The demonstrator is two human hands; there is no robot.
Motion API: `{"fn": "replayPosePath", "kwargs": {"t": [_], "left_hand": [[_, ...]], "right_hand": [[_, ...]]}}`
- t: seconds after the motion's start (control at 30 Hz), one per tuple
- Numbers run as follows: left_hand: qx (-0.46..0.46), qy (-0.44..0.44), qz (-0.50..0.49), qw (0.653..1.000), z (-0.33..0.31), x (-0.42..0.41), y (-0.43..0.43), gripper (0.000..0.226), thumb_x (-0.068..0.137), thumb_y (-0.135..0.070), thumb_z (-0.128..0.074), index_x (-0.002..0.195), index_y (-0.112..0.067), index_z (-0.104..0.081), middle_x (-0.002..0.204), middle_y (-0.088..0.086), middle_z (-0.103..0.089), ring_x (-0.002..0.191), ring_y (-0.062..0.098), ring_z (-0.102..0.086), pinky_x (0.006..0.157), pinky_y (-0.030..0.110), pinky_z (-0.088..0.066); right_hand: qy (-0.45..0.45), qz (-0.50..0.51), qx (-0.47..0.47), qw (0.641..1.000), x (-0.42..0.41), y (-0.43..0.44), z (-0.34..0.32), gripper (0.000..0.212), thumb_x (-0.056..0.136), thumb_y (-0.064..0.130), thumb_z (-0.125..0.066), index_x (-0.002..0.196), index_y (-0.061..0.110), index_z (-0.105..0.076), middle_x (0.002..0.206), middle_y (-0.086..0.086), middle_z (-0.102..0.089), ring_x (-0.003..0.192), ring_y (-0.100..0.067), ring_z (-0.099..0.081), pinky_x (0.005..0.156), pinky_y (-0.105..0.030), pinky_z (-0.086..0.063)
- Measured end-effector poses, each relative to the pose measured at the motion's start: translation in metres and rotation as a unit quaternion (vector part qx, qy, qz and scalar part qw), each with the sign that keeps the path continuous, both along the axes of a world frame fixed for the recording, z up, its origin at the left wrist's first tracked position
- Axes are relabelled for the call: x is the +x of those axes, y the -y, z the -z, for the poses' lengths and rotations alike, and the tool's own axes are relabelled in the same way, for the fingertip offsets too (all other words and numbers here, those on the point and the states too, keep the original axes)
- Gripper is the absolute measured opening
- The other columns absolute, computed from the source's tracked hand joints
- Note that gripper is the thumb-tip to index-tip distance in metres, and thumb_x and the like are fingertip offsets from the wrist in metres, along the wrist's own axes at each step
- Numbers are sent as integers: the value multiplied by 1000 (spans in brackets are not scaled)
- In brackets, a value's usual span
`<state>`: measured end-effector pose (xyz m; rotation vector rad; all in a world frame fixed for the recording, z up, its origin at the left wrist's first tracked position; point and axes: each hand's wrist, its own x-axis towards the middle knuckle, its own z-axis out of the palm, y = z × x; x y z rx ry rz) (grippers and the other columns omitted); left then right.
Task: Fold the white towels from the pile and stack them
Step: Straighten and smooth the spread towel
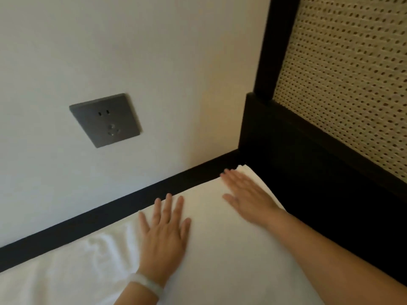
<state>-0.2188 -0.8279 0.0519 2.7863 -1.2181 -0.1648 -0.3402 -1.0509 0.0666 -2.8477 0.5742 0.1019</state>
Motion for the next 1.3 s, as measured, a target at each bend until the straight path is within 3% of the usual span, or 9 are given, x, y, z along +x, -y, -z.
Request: {"fn": "replayPosePath", "kwargs": {"t": [0.13,0.27,0.4,0.5,0.6,0.73,0.93,1.1,1.3], "left_hand": [[-6,21,-4,1000,5,0,0,68,94,-57,6,156,-33,-6,164,-6,-5,151,20,1,119,57,0],[-26,10,-5,1000,3,0,-1,68,96,-56,-1,157,-28,-15,164,-4,-12,151,22,-6,120,55,-1],[-27,3,6,1000,1,4,-1,62,100,-53,-1,157,-30,1,164,-7,4,151,17,8,119,47,13],[-64,-10,3,998,-9,26,-10,50,104,-38,-28,152,-24,-29,158,-2,-27,146,20,-21,119,37,-9],[-72,4,-3,997,-21,55,-22,31,99,-35,-46,127,-24,-52,124,-2,-46,115,21,-44,97,33,-32],[13,-38,6,999,-34,84,-19,34,93,-51,-53,115,-25,-51,116,-1,-45,112,22,-43,95,33,-35],[152,-21,28,988,-49,107,-12,53,85,-69,-52,110,-23,-59,101,0,-39,106,25,-43,88,34,-30],[43,-185,58,980,-55,106,-1,24,84,-43,-71,89,-27,-53,104,-2,-48,96,19,-45,81,29,-36],[-33,-225,69,971,-57,103,-6,28,90,-28,-67,76,-25,-43,78,-5,-53,65,14,-46,59,23,-36]], "right_hand": [[-24,47,-54,997,17,6,-7,64,105,48,-17,158,20,3,165,5,8,150,-8,13,121,-31,13],[6,-91,-69,993,16,-26,8,67,101,53,-17,158,22,-4,164,8,7,150,-7,12,119,-32,19],[-22,45,-31,998,3,22,-3,61,105,48,-16,158,25,3,165,11,8,142,5,17,120,-31,16],[-78,49,-96,991,8,27,-6,61,104,48,-9,158,22,4,166,7,4,148,-3,12,121,-40,16],[-96,78,-191,974,22,3,-7,55,106,33,-17,158,19,-5,166,0,-3,152,-17,4,119,-52,11],[59,-62,-45,995,60,-45,-14,47,102,16,-38,149,19,-37,154,-1,-36,139,-22,-30,111,-30,-15],[49,-98,70,992,96,-60,-23,15,98,13,-52,112,15,-56,112,1,-48,107,-19,-45,89,-34,-44],[12,-101,86,991,107,-47,-24,10,91,22,-60,89,24,-50,93,12,-44,93,-10,-45,72,-26,-40],[-41,-115,1,992,118,-36,-19,17,88,45,-58,90,31,-49,91,11,-39,93,-13,-30,83,-31,-23]]}}
